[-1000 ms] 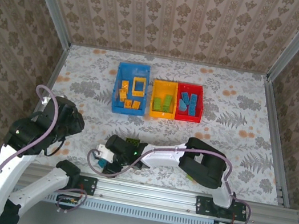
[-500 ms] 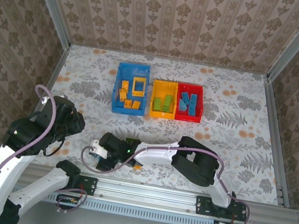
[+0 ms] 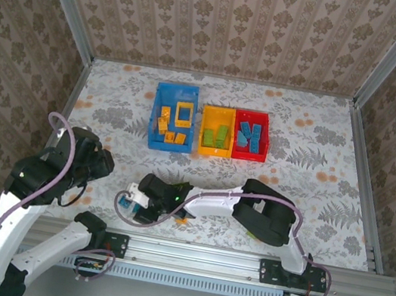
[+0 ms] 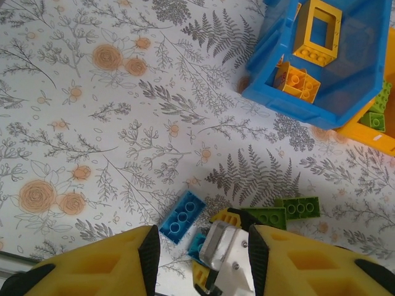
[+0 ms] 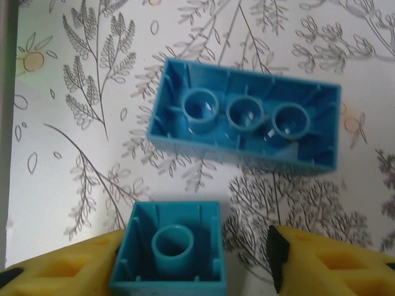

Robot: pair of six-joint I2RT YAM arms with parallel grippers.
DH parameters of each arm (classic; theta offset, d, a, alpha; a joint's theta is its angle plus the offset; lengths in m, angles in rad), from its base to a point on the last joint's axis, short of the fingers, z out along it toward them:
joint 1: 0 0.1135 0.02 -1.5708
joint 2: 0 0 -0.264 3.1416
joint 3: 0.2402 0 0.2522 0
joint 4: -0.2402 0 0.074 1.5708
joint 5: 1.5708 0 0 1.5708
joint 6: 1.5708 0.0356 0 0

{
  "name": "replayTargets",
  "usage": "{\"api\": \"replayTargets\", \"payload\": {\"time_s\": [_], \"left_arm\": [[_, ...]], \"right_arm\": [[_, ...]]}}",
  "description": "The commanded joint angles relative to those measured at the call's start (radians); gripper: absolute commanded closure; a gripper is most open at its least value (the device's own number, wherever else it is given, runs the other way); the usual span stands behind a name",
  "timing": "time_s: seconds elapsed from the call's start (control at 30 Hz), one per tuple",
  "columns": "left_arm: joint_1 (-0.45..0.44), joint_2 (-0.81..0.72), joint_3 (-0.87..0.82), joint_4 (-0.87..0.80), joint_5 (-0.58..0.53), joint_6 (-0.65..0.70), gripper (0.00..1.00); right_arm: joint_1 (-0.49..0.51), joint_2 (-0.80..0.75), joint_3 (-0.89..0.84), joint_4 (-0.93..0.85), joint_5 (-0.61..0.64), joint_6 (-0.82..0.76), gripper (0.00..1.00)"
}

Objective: Sort the legos into containers by color

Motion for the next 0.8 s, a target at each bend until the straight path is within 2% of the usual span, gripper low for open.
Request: {"api": "replayTargets", "payload": {"time_s": [0.0, 0.07, 0.3, 0.4, 0.57, 0.77], "left_arm": [[0.007, -0.003, -0.026, 0.019, 0.036, -0.007, 0.56], [0.007, -0.007, -0.036, 0.020, 0.045, -0.008, 0.55], [0.008, -0.025, -0.047, -0.002, 0.048, -0.010, 0.55], [0.007, -0.025, -0.048, -0.003, 0.048, -0.010, 0.55], [0.008, -0.023, -0.050, 0.001, 0.053, -0.004, 0.55], [0.007, -0.009, -0.056, 0.049, 0.095, 0.019, 0.55]], "right_arm": [[-0.013, -0.019, -0.035, -0.088, -0.065, -0.024, 0.46], [-0.013, -0.015, -0.031, -0.089, -0.078, -0.031, 0.49], [-0.013, 0.027, 0.035, -0.111, -0.087, -0.035, 0.50], [-0.013, 0.042, 0.062, -0.128, -0.095, -0.034, 0.58], [-0.013, 0.013, 0.045, -0.108, -0.095, -0.032, 0.79], [-0.020, -0.139, -0.027, -0.088, -0.042, -0.030, 0.84]]}}
